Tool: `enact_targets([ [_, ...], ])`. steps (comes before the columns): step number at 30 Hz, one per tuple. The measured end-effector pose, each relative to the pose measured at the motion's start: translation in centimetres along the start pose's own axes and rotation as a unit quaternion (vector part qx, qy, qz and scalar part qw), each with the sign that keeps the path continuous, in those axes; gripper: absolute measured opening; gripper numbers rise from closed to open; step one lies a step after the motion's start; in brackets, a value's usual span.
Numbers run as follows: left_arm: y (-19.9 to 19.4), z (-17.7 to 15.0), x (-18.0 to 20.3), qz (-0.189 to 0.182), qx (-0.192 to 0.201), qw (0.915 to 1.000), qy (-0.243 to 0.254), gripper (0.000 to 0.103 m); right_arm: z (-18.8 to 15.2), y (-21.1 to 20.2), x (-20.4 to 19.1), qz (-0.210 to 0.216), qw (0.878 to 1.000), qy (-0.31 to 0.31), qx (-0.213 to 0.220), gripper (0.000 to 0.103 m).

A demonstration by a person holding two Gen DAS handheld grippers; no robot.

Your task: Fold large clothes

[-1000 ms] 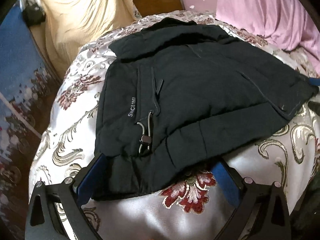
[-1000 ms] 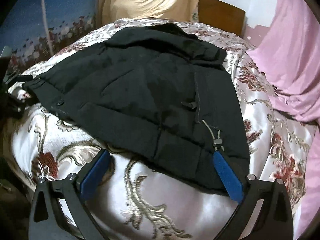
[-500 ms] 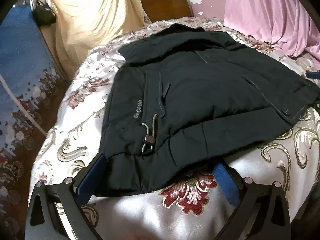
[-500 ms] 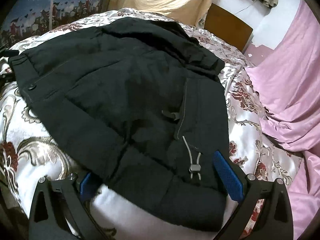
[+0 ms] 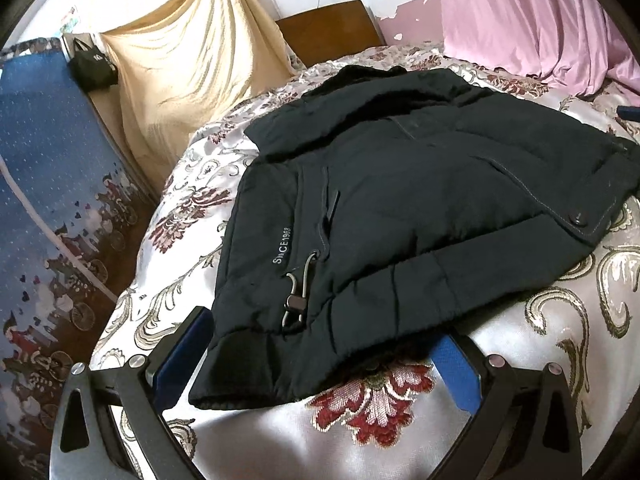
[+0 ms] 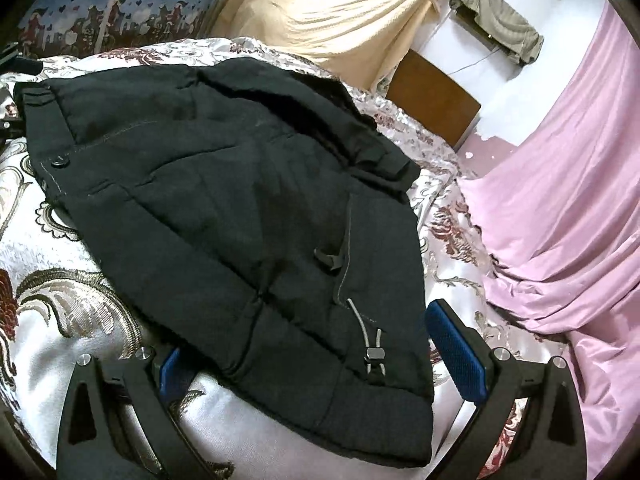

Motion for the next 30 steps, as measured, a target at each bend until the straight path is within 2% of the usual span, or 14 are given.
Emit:
enact_targets([
  [9,-0.4,-0.2,0.4,0.019,0.016,0.9997,0.007,0.103,0.2,-1.1,-0.9,-0.054,0.998,-0.025,0.022,0.1],
  [14,-0.5,-0.3,0.4,0.024,0.021,0.9995,0.006,0.103,0.4,-1.4,-1.1,-0.063,0.997,-0.03,0.024,0.1],
  [24,-1.9,-0.5,1.3,0.073,0.063,0.9951,0.02,0.103,0.5,-2.7,-2.3,-0.11,0.99,-0.068,0.055,0.099],
  [27,-2.2,-0.5,1.5,0.084,0.073,0.9935,0.024,0.102,0.5,-2.8,-2.6,-0.086,0.992,-0.077,0.054,0.084],
  [29,-2.3,-0.5,1.7,0.082,0.077,0.9932,0.03,0.099,0.3,-2.8,-2.9,-0.074,0.992,-0.088,0.059,0.061],
  [30,-2.3,-0.5,1.8,0.08,0.078,0.9932,0.033,0.096,0.2,-2.8,-3.4,-0.068,0.991,-0.098,0.062,0.055],
])
Point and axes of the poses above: each gripper's, at about its wrist camera, not at the fingertips, and y roughly the way its jaws point, x to its right, z to its top, the point moved 2 cm from there along y, roughly the way its jaws point, and after that the axes turned 11 degrees about -x, right-handed, at the moved point
